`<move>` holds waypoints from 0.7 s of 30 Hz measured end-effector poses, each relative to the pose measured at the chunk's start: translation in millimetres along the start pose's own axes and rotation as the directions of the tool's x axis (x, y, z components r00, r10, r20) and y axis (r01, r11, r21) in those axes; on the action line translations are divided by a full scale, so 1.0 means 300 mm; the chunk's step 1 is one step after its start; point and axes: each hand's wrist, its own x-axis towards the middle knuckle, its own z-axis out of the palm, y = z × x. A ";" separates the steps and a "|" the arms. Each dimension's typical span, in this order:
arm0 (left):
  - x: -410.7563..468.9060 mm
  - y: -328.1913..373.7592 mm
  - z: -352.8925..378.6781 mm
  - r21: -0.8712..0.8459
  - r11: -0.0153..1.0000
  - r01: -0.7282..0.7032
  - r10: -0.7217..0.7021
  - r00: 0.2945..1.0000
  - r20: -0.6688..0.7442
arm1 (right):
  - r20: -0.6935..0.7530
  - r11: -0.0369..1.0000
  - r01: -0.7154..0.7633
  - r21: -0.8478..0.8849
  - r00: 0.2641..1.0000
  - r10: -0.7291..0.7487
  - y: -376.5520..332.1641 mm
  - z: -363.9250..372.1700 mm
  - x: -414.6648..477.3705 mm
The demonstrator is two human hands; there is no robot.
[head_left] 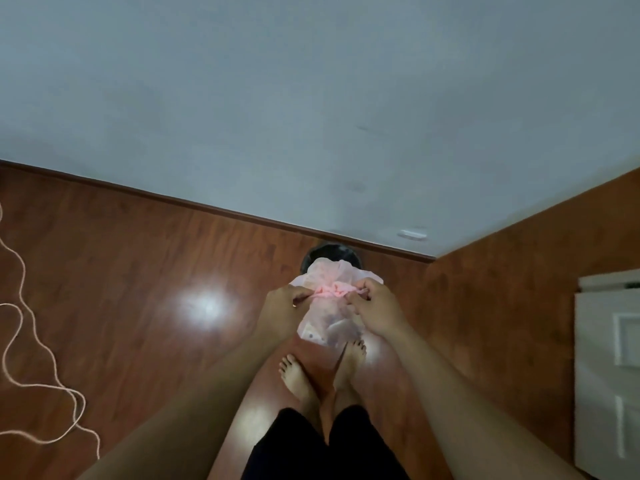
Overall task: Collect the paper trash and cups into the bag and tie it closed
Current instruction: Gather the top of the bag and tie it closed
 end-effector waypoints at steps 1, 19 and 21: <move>0.042 -0.014 0.012 0.014 1.000 0.010 -0.010 1.000 0.021 | 0.014 1.000 -0.014 -0.005 1.000 0.014 0.010 0.006 0.044; 0.625 -0.187 0.304 0.083 0.969 0.231 -0.239 0.966 0.099 | 0.003 0.985 -0.146 0.088 0.989 0.146 0.258 0.083 0.653; 0.637 -0.200 0.314 0.098 0.961 0.257 -0.269 0.954 0.132 | 0.046 0.987 -0.131 0.092 0.991 0.127 0.290 0.079 0.664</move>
